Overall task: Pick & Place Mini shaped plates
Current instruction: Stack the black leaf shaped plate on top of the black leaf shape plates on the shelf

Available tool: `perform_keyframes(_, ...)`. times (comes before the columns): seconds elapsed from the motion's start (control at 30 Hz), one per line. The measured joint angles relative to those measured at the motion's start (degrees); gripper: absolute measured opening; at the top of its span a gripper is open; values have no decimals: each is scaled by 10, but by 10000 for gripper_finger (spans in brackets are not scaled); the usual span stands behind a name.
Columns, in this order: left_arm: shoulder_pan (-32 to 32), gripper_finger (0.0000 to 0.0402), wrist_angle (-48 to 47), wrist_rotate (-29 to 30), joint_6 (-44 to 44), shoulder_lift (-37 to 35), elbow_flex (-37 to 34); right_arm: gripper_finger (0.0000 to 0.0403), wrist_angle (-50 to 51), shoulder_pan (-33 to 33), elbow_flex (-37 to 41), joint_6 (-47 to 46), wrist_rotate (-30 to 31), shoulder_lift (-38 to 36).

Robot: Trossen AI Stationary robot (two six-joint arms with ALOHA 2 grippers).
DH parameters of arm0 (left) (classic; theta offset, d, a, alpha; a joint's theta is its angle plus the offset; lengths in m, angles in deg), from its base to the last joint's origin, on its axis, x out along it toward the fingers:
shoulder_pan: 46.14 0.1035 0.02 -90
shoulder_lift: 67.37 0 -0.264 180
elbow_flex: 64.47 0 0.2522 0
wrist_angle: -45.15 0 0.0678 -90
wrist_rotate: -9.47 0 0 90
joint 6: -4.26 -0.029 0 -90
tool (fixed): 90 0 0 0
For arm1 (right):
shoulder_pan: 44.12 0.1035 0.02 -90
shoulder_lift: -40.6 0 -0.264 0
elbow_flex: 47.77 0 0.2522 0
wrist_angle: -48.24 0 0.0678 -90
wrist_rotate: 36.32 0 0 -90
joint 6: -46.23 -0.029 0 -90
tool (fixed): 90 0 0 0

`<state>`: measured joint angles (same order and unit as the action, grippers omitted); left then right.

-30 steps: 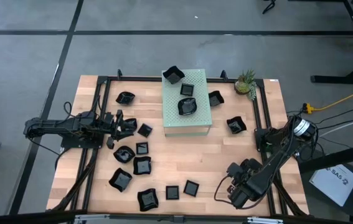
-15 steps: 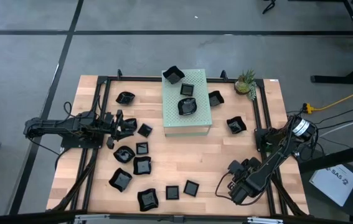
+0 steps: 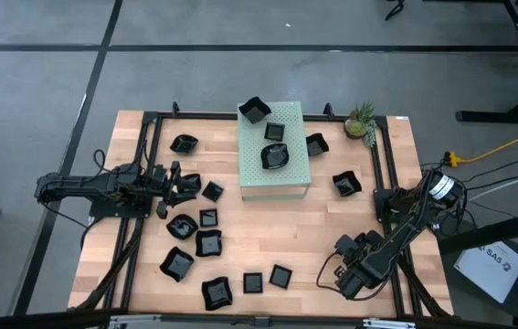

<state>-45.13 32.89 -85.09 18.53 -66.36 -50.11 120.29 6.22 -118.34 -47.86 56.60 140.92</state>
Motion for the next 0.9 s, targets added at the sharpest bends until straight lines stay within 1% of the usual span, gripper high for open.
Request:
perform_keyframes(0.2, 0, 152, 0, 0, 0, 0, 0, 42, -11, 0, 0, 0, 0, 0)
perform_keyframes(0.37, 0, 152, 0, 0, 0, 0, 0, 9, -10, 0, -7, 3, 3, 0)
perform_keyframes(0.43, 0, 152, 0, 0, 0, 0, 0, 5, -5, 0, -16, 4, 12, 0)
perform_keyframes(0.63, 0, 152, 0, 0, 0, 0, 0, 8, 57, -3, -55, 23, 32, 0)
perform_keyframes(0.77, 0, 152, 0, 0, 0, 0, 0, 4, 86, -8, -93, 45, 68, 0)
perform_keyframes(0.9, 0, 152, 0, 0, 0, 0, 0, 4, 94, -23, -129, 84, 105, 0)
